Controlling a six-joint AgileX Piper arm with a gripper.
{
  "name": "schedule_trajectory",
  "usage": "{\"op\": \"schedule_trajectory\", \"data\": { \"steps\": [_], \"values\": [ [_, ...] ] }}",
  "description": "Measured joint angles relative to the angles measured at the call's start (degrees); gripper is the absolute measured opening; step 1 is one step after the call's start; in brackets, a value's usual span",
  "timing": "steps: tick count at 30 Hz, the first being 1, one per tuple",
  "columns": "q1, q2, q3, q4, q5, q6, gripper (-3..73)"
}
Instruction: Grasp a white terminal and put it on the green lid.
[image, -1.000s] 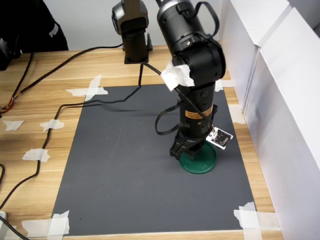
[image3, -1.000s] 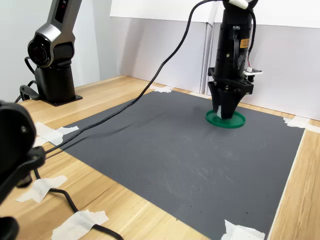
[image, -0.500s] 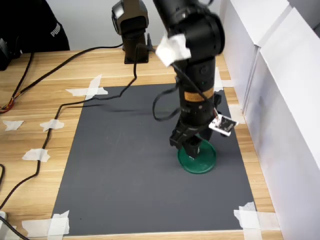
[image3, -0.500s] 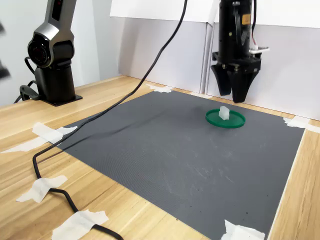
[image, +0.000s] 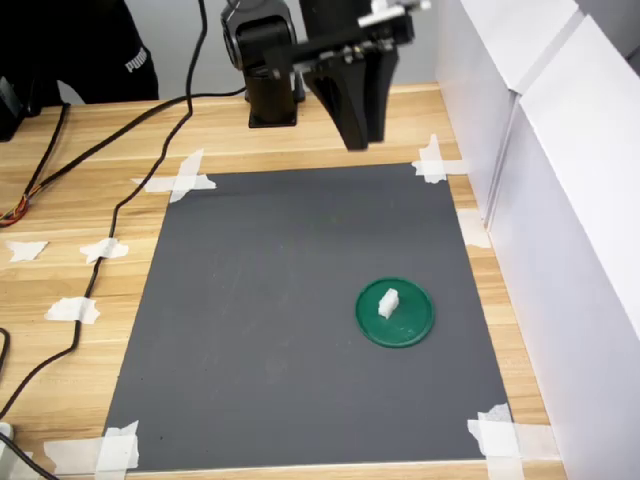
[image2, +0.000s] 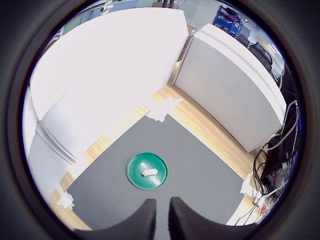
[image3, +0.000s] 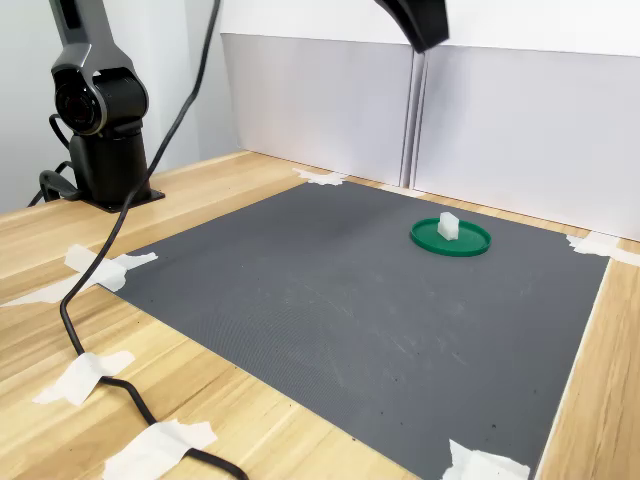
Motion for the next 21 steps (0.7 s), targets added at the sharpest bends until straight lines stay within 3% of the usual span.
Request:
{"op": "schedule_trajectory", "data": {
  "steps": [4, 9, 16, 21],
  "values": [
    [0.0, -10.09, 8.64, 0.0, -3.38, 3.45, -0.3],
    [0.0, -19.88, 17.63, 0.0, -3.93, 8.26, -1.5],
    [-0.09, -28.8, 24.66, -0.07, -2.65, 9.26, -1.5],
    [-5.29, -34.94, 28.09, -0.02, -2.42, 9.31, -1.5]
  ]
}}
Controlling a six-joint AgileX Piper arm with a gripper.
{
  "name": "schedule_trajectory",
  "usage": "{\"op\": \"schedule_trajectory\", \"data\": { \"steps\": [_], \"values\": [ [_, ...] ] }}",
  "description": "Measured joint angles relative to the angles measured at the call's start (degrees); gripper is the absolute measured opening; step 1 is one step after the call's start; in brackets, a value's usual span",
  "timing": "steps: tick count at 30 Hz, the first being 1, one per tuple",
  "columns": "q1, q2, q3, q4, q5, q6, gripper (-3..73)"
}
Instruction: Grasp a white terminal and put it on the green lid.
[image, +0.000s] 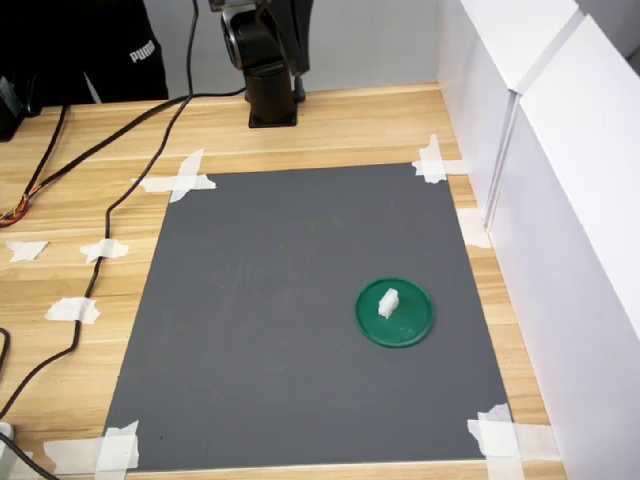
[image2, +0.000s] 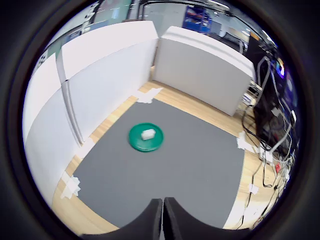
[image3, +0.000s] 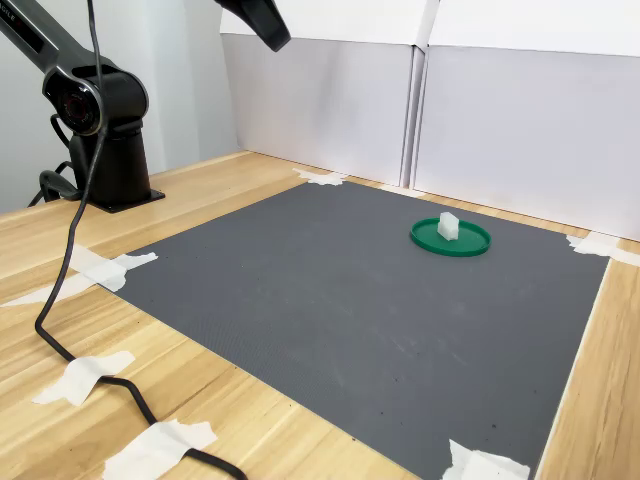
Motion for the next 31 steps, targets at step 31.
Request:
{"op": "schedule_trajectory", "data": {
  "steps": [31],
  "values": [
    [-6.36, -38.64, 29.02, -0.16, -11.83, -0.39, -1.5]
  ]
}}
